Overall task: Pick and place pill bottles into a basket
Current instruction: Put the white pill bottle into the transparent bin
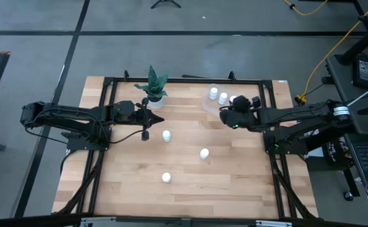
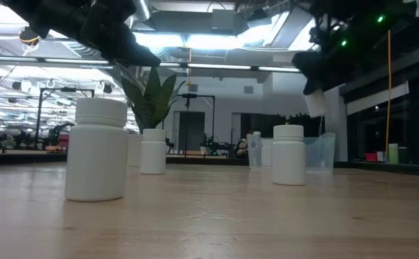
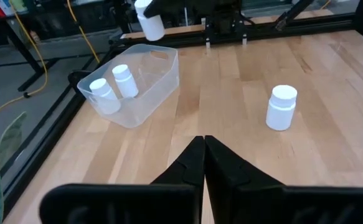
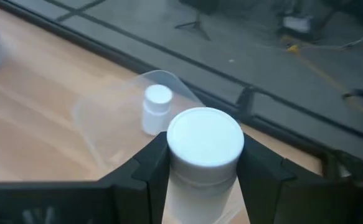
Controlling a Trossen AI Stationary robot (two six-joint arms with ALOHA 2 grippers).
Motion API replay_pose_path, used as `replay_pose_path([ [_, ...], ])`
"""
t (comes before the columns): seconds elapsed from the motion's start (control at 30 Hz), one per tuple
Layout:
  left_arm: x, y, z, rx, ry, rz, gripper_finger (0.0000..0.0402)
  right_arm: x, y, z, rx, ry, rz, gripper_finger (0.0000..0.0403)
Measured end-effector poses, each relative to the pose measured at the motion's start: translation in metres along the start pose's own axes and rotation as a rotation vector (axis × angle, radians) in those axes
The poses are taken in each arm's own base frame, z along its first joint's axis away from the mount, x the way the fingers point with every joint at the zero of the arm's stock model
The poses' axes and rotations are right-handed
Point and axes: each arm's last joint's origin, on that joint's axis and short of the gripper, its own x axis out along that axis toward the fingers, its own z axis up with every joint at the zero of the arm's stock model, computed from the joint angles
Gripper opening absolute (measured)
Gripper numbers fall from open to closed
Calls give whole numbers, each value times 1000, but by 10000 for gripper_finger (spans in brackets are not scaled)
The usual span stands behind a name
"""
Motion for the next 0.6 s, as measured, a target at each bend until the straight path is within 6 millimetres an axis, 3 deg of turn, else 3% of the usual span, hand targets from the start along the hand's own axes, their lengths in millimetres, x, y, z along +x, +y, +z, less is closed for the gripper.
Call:
replay_pose_path([
  [0.3,0,0,0,-5,0,0,8,19,11,-11,-2,7,-107,148],
  [0.6,0,0,0,-7,0,0,2,34,1,-30,62,36,-42,148],
])
